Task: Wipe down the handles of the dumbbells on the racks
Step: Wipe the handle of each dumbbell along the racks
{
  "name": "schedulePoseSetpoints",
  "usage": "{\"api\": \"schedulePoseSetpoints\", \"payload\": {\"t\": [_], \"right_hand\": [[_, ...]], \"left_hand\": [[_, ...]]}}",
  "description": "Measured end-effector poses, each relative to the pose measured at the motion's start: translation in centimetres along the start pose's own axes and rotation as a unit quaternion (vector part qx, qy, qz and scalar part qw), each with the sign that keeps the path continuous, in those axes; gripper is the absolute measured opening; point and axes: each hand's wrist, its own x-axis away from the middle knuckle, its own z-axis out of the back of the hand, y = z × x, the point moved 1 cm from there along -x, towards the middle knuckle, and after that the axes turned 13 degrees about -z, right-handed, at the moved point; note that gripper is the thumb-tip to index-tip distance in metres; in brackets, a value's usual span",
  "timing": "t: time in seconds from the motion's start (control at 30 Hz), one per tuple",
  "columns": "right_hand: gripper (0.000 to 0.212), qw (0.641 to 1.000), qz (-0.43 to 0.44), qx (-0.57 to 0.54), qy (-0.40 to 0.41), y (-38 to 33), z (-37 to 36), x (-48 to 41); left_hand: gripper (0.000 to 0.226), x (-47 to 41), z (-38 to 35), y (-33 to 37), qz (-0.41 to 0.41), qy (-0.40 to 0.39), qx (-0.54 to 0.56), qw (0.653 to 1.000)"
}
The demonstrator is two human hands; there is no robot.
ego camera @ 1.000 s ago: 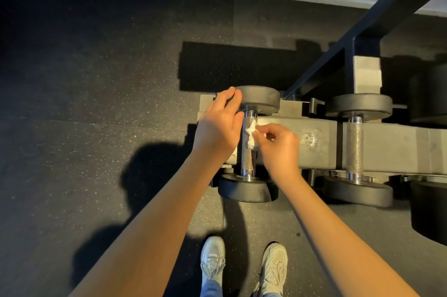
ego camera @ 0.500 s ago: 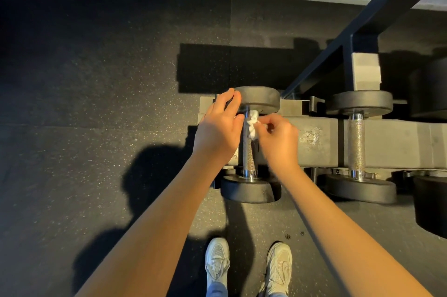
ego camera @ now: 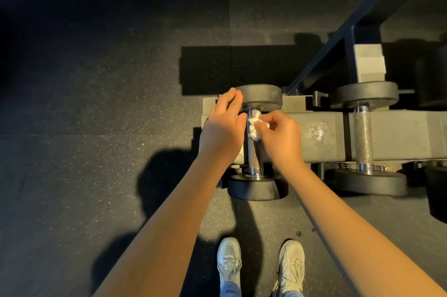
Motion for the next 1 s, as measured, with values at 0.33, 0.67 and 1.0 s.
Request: {"api": "schedulePoseSetpoints", "payload": {"t": [0.33,0.67,1.0], "right_hand": [[0.01,0.994,-0.038,0.037,-0.095,2.1,1.7,2.7],[0.01,0.991,-0.061,0.043,-0.114,3.3,1.6,3.5],[0.003,0.999,-0.018,-0.017,0.027,-0.4,-0.4,-0.2]], "left_hand": [[0.047,0.1,0.0,0.4,0.007,0.004,-0.009,1.0],[0.047,0.1,0.1,0.3,0.009,0.002,-0.01,1.0],[0.049,0.0,0.0,0.2,0.039,-0.013,0.025,0.999]]}}
